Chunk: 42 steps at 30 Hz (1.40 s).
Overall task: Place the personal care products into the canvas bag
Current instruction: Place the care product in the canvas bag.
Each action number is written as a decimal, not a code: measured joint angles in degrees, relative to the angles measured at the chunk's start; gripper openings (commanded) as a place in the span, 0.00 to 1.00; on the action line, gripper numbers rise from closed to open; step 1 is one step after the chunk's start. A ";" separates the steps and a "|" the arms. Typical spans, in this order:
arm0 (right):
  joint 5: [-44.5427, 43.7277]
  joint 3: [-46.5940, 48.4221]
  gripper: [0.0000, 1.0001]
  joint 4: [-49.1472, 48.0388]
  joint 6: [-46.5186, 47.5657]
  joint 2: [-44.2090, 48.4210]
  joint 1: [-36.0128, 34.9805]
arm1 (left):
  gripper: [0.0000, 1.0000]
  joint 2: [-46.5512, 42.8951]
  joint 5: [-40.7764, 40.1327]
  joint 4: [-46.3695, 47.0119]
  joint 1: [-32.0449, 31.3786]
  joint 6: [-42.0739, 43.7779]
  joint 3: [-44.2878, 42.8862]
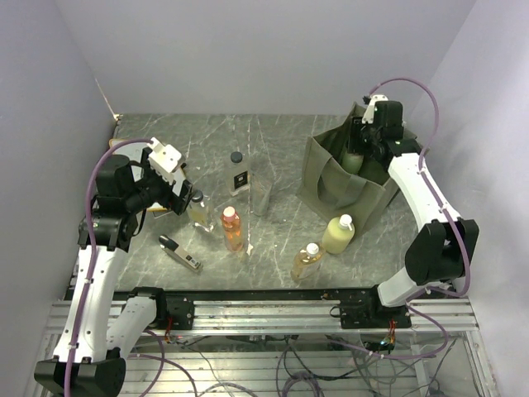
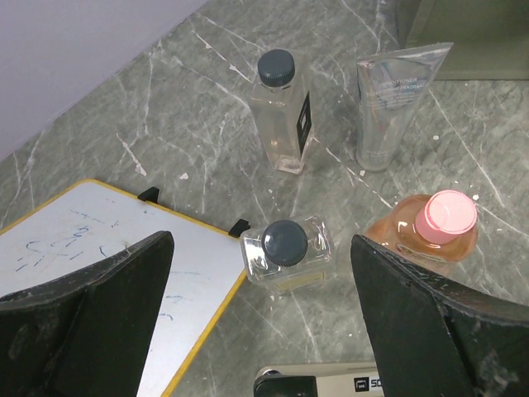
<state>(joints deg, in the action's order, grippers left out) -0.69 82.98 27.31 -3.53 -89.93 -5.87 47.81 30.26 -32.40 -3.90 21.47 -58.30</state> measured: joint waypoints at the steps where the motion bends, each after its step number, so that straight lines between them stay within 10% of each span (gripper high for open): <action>1: -0.28 -0.98 0.00 -0.98 -0.17 0.00 -0.20 | 0.99 -0.09 0.02 -0.02 -0.02 0.15 0.17; 28: -2.86 -7.61 0.00 -11.26 -1.64 -3.78 -2.89 | 0.99 -0.68 0.24 -0.48 -0.02 2.34 1.60; 42: -1.44 -8.55 0.51 -12.79 0.37 -5.57 -2.89 | 0.99 -3.80 0.17 -0.83 -0.02 3.65 3.89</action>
<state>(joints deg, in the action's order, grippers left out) -2.13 74.43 14.52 -3.16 -95.50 -8.75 44.01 30.44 -33.23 -3.92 25.12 -54.41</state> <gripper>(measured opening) 0.493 0.992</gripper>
